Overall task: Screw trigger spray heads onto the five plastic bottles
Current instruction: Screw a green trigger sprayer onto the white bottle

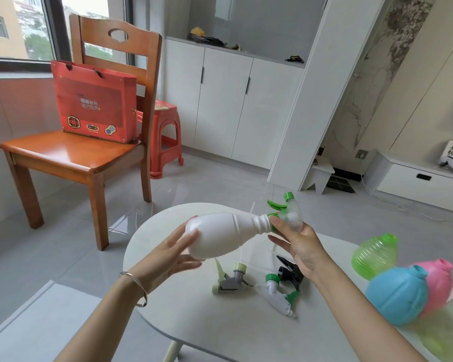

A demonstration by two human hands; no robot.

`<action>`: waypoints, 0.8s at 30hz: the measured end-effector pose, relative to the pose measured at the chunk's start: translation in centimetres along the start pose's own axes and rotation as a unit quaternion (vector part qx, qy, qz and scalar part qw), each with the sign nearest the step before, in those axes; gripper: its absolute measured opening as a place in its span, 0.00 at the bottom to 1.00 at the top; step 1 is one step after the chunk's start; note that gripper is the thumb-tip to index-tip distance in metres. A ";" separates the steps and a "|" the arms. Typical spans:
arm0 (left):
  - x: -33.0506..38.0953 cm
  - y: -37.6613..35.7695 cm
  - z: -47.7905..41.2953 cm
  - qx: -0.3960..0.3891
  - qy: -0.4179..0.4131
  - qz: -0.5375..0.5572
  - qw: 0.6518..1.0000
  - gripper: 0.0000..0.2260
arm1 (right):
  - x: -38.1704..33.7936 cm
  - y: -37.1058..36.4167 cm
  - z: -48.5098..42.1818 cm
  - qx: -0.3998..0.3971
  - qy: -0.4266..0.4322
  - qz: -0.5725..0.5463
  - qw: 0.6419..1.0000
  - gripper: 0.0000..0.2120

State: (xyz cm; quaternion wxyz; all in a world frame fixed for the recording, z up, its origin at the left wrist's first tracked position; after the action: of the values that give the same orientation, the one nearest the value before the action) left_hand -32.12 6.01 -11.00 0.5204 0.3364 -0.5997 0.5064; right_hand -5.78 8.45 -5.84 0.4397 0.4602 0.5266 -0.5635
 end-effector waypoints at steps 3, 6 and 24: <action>0.1 0.1 -0.1 -0.047 -0.037 0.058 0.996 0.31 | 0.1 0.2 0.0 -0.003 -0.011 -0.022 1.000 0.15; 0.0 -0.7 0.3 -0.071 0.084 0.103 0.988 0.28 | 0.4 -0.1 0.1 -0.011 -0.010 -0.009 1.000 0.17; -0.5 -2.0 0.8 -0.117 0.019 -0.200 0.973 0.29 | 0.4 -2.5 0.3 -0.025 0.011 0.097 0.995 0.26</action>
State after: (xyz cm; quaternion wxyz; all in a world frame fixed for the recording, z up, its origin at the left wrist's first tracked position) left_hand -30.38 4.64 -10.96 0.6580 0.3764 -0.5656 0.3247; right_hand -8.34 8.31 -5.77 0.4979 0.5040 0.4978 -0.5002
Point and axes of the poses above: each hand's wrist, its own z-axis away from the middle knuckle, its own y-axis out of the back of the hand, x = y × z, the point moved 1 cm from there along -z, towards the middle knuckle, and after that the axes turned 1 degree about x, right-handed, at the moved point
